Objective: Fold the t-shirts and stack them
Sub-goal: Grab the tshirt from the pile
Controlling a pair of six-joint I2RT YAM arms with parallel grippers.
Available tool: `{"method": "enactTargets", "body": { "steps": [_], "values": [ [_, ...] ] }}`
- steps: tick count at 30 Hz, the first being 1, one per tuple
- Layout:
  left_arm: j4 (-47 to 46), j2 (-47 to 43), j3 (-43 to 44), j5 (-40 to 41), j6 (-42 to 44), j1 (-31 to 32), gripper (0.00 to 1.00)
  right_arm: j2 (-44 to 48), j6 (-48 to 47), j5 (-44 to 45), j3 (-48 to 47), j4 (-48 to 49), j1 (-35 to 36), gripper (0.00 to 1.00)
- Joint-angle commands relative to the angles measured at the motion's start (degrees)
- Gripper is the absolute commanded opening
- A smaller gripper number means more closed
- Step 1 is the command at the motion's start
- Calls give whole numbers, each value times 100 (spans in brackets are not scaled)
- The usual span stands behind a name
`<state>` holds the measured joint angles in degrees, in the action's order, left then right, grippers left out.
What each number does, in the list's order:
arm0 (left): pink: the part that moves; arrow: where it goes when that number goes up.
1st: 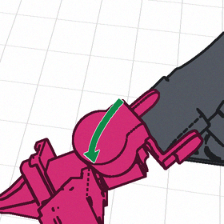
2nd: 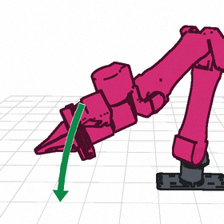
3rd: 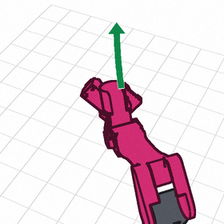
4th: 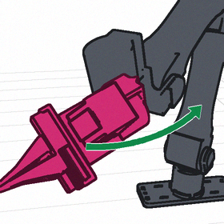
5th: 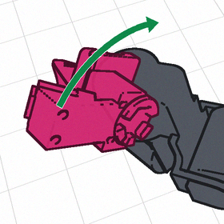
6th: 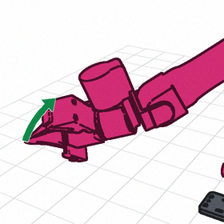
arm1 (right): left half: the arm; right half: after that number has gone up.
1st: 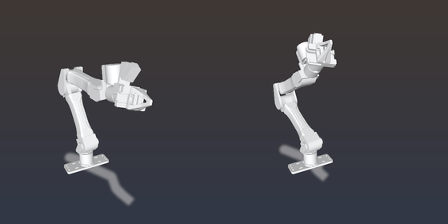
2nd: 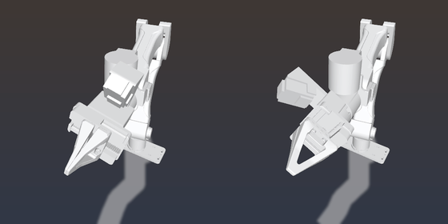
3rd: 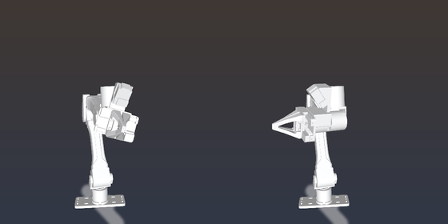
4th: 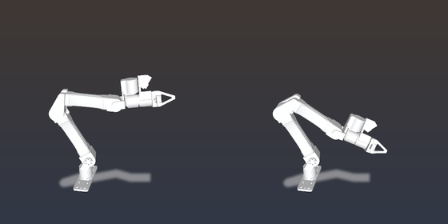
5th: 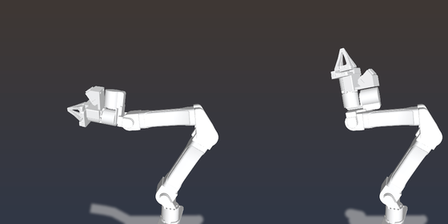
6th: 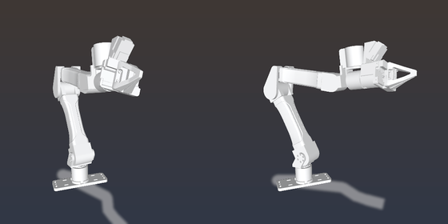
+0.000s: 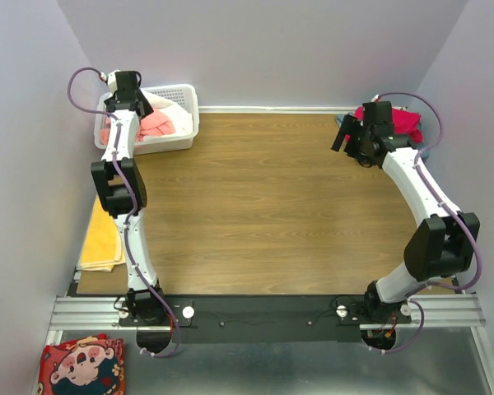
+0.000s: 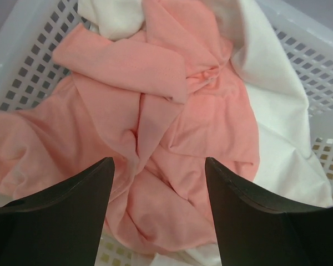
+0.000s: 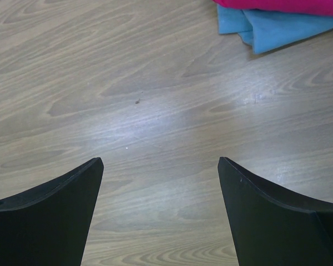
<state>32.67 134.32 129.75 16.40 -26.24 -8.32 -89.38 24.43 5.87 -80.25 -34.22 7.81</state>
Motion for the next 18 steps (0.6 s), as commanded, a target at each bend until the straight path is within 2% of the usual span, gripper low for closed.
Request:
{"method": "enactTargets", "body": {
  "steps": [1, 12, 15, 16, 18],
  "values": [
    [-23, 427, 59, 109, -92, -74, 75, -290, 54, -51, -333, 82, 36, 93],
    [-287, 806, -3, -164, -198, -328, 72, -343, -201, 388, -606, -67, 27, 93],
    [-313, 876, -3, -164, -145, -390, 52, -369, -245, 494, -693, -138, 27, 93],
    [-313, 903, -3, -155, -136, -416, 34, -387, -254, 503, -711, -173, 27, 93],
    [-313, 912, -3, -181, -127, -434, 20, -396, -254, 520, -738, -199, 27, 93]
  ]
}}
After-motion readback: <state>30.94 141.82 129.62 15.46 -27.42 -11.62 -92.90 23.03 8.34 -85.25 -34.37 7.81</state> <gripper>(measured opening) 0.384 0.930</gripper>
